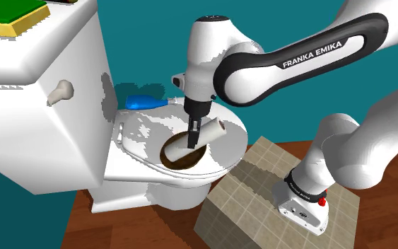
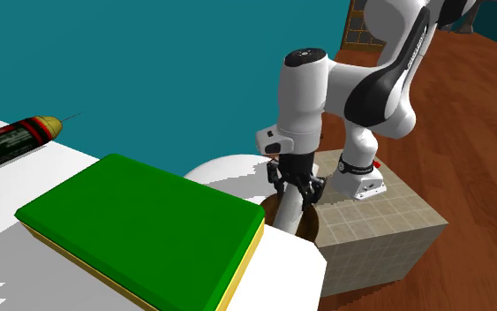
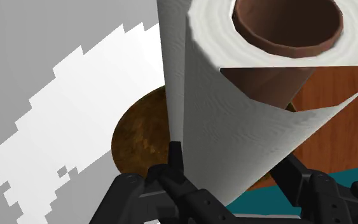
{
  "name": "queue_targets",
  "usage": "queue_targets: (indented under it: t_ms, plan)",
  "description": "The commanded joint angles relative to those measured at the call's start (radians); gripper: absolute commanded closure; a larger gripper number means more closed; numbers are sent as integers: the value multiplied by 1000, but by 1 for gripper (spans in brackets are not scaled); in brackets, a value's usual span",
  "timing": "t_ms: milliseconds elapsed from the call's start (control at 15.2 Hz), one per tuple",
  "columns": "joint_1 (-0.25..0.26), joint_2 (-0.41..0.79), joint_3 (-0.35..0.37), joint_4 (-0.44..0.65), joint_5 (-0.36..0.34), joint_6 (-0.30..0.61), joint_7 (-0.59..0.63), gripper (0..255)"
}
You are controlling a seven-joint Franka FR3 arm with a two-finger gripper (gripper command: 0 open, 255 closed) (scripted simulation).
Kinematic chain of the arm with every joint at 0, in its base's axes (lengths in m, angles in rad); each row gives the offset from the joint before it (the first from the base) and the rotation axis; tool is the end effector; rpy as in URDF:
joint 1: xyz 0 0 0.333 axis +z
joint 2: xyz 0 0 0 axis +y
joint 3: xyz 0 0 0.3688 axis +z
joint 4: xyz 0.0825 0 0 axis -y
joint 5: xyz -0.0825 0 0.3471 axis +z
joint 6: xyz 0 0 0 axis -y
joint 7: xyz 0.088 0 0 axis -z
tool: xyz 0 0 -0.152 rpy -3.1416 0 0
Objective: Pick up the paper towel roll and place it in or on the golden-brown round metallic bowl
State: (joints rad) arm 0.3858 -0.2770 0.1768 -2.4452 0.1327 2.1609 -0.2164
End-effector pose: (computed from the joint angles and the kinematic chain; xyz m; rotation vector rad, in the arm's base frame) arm 0.3315 0.2235 0.4290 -2.8966 -1.0535 0.0306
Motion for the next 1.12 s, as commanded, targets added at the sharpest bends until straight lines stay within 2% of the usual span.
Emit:
queue_targets:
  t_ms: [0, 528, 594, 924, 1056]
  plan:
    - [0, 23, 2, -24, 0, 44, -1, 255]
    - [-2, 23, 4, -24, 0, 44, -1, 255]
    - [-2, 24, 3, -24, 0, 44, -2, 0]
    - [-2, 23, 4, -24, 0, 44, -1, 0]
    - [-4, -11, -2, 16, -1, -30, -2, 0]
